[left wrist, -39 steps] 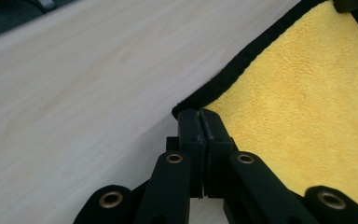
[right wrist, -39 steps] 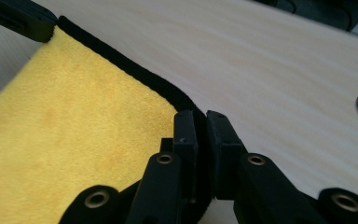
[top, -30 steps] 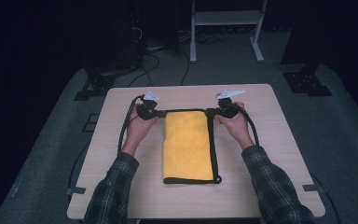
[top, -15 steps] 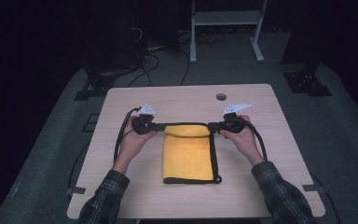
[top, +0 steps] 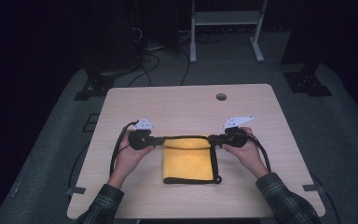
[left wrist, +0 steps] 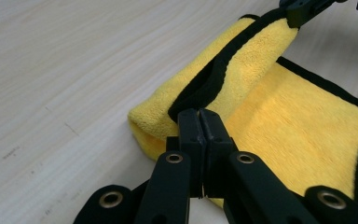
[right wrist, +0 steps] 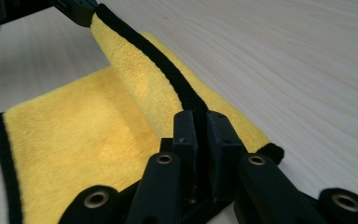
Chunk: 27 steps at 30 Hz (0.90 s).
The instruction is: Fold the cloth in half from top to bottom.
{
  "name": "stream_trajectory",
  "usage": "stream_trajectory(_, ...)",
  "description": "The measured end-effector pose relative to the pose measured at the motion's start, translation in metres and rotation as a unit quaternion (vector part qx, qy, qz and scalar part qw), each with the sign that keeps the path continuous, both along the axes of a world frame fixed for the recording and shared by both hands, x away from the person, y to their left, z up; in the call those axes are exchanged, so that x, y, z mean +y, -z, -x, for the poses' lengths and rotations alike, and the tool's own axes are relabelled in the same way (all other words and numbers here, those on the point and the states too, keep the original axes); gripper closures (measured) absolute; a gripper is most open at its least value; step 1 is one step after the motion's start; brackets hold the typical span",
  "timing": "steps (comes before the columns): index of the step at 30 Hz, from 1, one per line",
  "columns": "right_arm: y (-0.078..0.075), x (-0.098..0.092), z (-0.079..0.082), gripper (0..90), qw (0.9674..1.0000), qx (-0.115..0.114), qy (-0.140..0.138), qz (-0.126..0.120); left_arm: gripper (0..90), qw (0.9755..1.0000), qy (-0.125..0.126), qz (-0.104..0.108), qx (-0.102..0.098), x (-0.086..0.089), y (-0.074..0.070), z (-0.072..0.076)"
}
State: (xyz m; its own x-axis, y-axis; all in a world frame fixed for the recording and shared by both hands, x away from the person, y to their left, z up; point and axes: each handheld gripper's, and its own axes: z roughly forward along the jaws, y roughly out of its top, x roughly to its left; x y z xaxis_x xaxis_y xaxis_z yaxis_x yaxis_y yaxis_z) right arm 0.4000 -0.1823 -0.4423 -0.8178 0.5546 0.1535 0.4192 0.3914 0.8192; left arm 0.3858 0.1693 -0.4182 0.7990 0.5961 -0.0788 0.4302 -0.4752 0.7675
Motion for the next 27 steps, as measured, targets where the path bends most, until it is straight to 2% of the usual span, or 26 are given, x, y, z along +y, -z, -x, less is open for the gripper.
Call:
stream_trajectory(4, 0.001, -0.003, 0.014, 81.8, 0.9999, 0.005, -0.008, -0.007, 88.8, 1.0000, 0.007, 0.003, 0.004, 0.002, 0.000, 0.014)
stream_trajectory(6, 0.003, -0.004, 0.023, 81.7, 0.9999, 0.005, -0.016, -0.002, 88.8, 0.9999, 0.009, 0.007, 0.007, 0.002, 0.000, 0.021)
stream_trajectory(10, 0.004, -0.006, 0.034, 81.7, 0.9997, 0.007, -0.023, -0.002, 88.9, 0.9998, 0.017, 0.001, 0.013, 0.001, 0.003, 0.034)
stream_trajectory(18, 0.004, -0.006, 0.057, 81.6, 0.9991, 0.008, -0.042, -0.006, 88.8, 0.9994, 0.024, 0.002, 0.023, 0.002, 0.006, 0.057)
stream_trajectory(21, 0.005, -0.007, 0.064, 81.6, 0.9987, 0.010, -0.049, -0.005, 88.8, 0.9991, 0.028, -0.006, 0.030, 0.001, 0.010, 0.062)
stream_trajectory(27, 0.018, -0.006, 0.072, 81.1, 0.9976, 0.027, -0.061, 0.020, 88.6, 0.9975, 0.035, -0.027, 0.054, -0.002, 0.025, 0.068)
